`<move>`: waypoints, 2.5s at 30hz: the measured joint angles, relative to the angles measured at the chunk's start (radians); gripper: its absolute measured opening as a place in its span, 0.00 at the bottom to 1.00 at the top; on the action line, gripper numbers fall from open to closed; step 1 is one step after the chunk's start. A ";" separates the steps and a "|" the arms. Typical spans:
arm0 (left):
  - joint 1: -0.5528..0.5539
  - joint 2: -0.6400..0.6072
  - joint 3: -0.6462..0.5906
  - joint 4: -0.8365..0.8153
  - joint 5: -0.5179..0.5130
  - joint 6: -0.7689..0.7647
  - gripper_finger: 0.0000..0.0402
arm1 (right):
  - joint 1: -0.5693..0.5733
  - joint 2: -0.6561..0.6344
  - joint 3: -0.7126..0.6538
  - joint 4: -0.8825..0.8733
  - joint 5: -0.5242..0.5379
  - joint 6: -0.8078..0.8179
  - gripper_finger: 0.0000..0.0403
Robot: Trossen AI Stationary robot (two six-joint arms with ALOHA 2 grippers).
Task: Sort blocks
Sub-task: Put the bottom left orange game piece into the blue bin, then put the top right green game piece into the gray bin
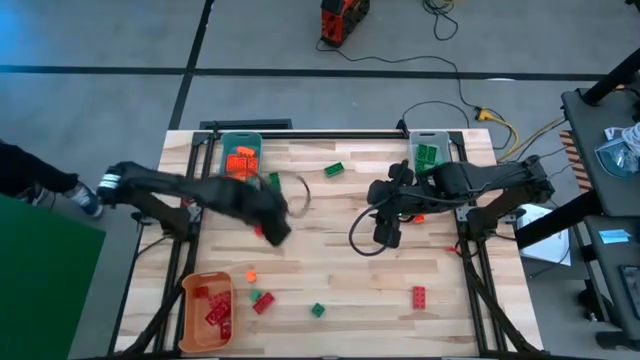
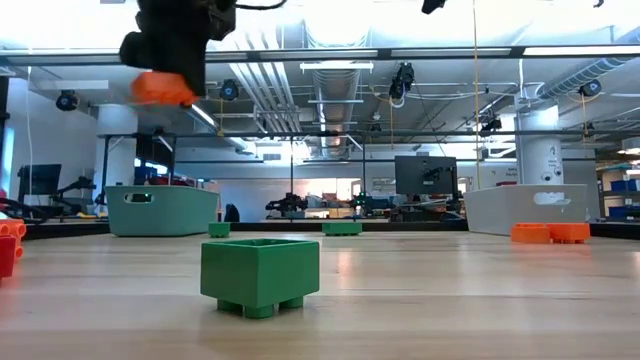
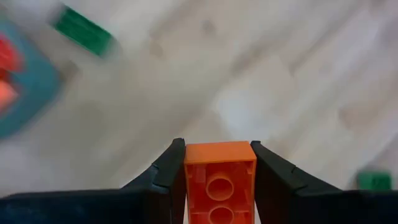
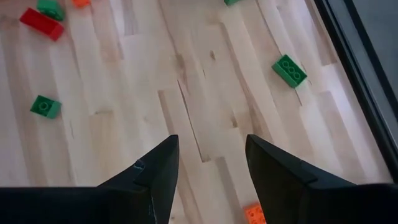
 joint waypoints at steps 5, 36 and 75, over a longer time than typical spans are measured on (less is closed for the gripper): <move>0.244 -0.145 -0.020 -0.009 -0.035 0.103 0.28 | 0.000 -0.025 0.000 -0.005 0.024 0.028 0.41; 0.957 -0.148 -0.263 0.246 0.165 0.408 0.28 | 0.000 -0.055 0.000 -0.005 0.106 0.077 0.34; 0.888 -0.111 -0.290 0.350 0.134 0.377 0.46 | -0.035 -0.054 0.000 -0.012 0.130 0.138 0.37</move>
